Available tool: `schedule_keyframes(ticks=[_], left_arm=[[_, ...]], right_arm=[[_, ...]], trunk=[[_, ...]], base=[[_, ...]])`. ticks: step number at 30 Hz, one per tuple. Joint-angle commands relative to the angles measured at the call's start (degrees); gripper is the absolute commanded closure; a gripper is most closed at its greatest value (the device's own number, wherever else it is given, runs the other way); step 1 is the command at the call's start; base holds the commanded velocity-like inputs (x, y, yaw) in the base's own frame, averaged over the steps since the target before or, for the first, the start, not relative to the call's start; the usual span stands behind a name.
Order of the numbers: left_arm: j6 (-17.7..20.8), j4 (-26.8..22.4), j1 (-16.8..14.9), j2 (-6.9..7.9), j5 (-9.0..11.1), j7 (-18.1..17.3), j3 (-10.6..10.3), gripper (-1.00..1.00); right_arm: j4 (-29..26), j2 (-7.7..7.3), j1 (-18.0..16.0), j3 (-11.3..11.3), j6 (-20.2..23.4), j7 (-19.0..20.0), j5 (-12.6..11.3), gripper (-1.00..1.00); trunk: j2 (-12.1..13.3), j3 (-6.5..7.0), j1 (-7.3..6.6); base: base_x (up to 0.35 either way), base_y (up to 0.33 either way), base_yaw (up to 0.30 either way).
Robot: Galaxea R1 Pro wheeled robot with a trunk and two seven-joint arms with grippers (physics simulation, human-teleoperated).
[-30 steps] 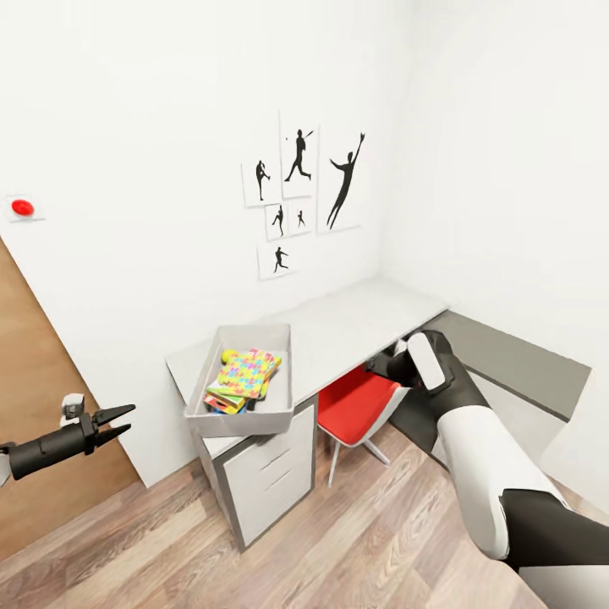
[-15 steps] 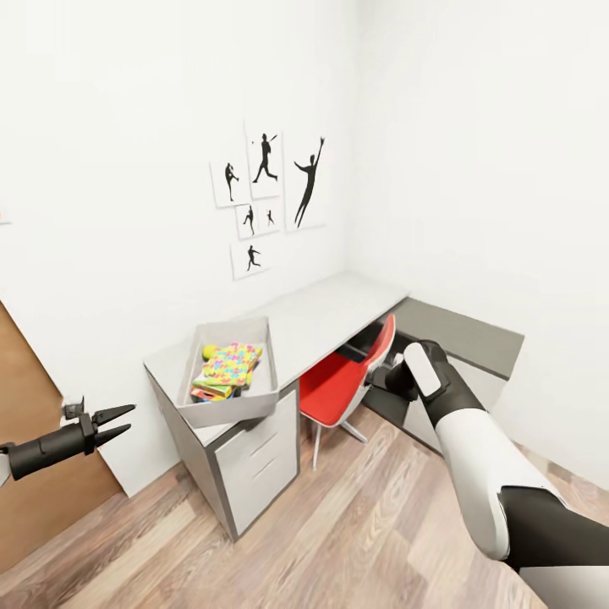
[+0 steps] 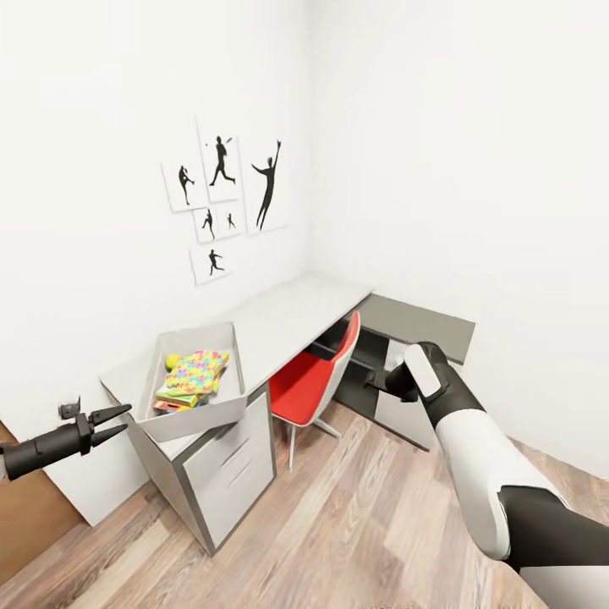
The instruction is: Put all the toys in the child's room - the three board games (two on the bed and one on the table), the two jigsaw puzzles on the table, and the tennis ball on the table - inside the toy box on the table in the child's room.
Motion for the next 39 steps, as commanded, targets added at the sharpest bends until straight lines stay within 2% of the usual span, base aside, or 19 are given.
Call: schedule_keyframes(ticks=[1, 12, 39], left_arm=[[0.6, 0.0, 0.0, 0.03, 0.1, -0.2, 0.1, -1.0], [0.5, 0.0, 0.0, 0.05, 0.1, -0.2, 0.1, -1.0], [0.5, 0.0, 0.0, 0.06, 0.1, -0.1, 0.1, -1.0]], right_arm=[[0.0, 0.07, -0.1, -0.2, 0.1, -0.6, -0.6, -1.0], [0.0, 0.07, -0.1, -0.2, 0.0, -0.6, -0.6, -1.0], [1.1, 0.14, 0.0, -0.1, -0.9, -0.5, -0.4, -1.0]], trunk=[[-0.1, -0.1, 0.04], [-0.1, 0.22, 0.04], [-0.1, 0.99, 0.04]], base=[[0.0, 0.0, -0.276], [-0.077, 0.0, -0.276], [-0.002, 0.0, -0.277]])
